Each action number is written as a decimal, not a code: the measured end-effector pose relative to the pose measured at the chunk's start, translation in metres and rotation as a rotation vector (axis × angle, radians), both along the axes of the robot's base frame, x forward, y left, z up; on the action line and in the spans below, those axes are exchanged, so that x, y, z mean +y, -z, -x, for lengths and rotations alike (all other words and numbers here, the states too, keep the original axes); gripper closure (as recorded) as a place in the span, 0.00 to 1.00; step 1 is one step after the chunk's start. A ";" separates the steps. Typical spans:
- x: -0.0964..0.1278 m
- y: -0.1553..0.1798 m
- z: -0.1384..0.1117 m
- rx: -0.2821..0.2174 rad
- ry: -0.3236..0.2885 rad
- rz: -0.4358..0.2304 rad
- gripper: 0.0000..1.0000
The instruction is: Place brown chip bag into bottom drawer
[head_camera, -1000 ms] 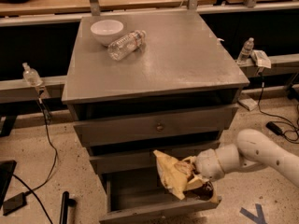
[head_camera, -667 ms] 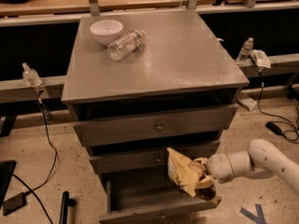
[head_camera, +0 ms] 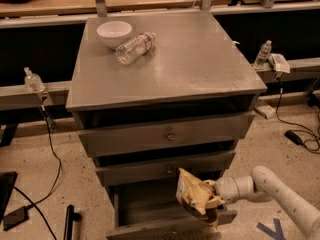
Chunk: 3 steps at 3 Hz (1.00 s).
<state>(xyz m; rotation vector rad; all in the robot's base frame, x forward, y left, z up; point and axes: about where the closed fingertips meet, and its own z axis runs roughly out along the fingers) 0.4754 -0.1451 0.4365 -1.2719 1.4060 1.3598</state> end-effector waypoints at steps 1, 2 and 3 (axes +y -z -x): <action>0.007 0.025 -0.011 0.010 -0.008 -0.054 0.97; 0.010 0.024 -0.009 0.012 -0.012 -0.052 0.74; 0.012 0.022 -0.015 -0.002 0.000 -0.095 0.51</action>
Offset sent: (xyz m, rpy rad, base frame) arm 0.0075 0.0068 -0.0212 0.0470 0.0108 0.0115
